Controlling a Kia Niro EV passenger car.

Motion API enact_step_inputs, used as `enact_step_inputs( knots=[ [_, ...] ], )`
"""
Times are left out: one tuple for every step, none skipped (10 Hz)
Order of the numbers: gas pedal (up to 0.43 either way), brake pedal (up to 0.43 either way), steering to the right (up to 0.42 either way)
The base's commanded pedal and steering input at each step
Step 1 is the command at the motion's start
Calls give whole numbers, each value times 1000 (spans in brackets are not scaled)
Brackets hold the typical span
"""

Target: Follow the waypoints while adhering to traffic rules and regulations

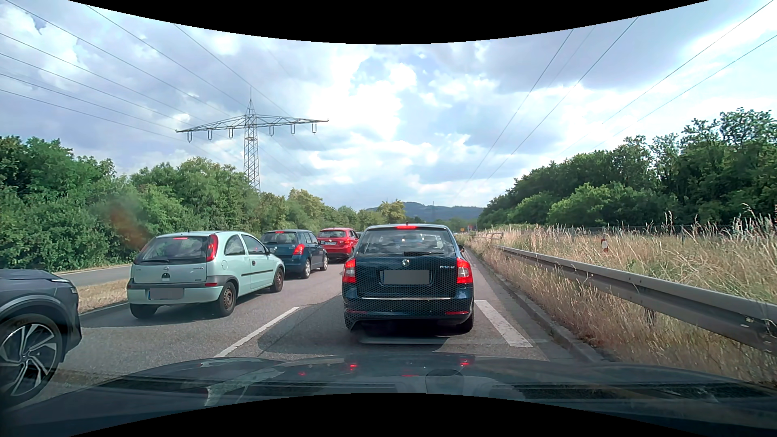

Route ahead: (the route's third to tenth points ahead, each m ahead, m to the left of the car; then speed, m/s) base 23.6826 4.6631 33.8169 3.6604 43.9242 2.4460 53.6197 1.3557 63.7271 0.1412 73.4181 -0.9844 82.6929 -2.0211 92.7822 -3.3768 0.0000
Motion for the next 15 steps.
enact_step_inputs(
  knots=[
    [0, 262, 7],
    [0, 262, 7],
    [0, 262, 7],
    [0, 262, 7],
    [0, 262, 7],
    [0, 262, 7],
    [0, 262, 7],
    [0, 262, 7],
    [0, 262, 7],
    [0, 262, 7],
    [0, 262, 7],
    [0, 262, 7],
    [0, 262, 7],
    [0, 262, 7],
    [0, 262, 7]
  ],
)
